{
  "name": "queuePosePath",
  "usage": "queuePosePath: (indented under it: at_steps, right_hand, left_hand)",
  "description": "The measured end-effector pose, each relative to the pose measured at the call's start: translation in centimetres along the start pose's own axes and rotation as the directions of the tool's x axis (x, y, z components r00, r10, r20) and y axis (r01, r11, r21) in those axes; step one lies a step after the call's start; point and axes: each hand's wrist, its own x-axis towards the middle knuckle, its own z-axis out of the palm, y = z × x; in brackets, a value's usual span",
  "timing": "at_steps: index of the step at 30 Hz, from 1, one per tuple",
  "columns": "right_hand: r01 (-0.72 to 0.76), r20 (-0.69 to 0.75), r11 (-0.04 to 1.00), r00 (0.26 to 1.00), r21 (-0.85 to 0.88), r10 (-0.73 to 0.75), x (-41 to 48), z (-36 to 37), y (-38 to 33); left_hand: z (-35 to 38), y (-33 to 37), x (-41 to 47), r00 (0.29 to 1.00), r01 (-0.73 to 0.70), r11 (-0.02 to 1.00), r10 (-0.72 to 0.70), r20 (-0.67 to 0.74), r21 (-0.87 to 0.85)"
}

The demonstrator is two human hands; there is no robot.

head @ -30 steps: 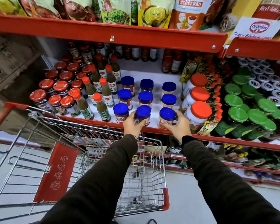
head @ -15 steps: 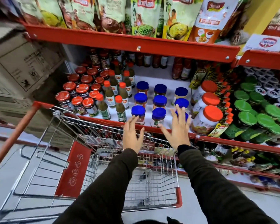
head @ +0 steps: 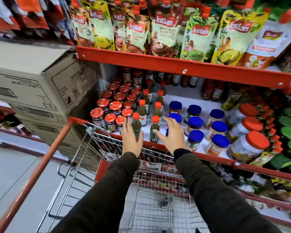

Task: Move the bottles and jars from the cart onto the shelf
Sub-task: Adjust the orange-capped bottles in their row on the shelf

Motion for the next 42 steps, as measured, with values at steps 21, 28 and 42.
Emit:
queuePosePath:
  at_steps: [21,28,42]
  right_hand:
    - [-0.250,0.181,0.937,0.961,0.244,0.209,4.6,1.4,-2.2]
    - [-0.308,0.091,0.907,0.951,0.286,0.294,4.3,1.8,-2.4]
    - [-0.284,0.165,0.925,0.955,0.251,0.248,4.4,1.6,-2.8]
  left_hand:
    - [-1.2,-2.2,7.7,0.989,0.109,0.969,-0.083,0.124,-0.223]
    - [-1.3,-2.7,7.7,0.984,0.088,0.973,-0.051,0.170,-0.215]
    - [-1.9,-2.2,7.8,0.982,0.165,0.971,-0.146,0.119,-0.173]
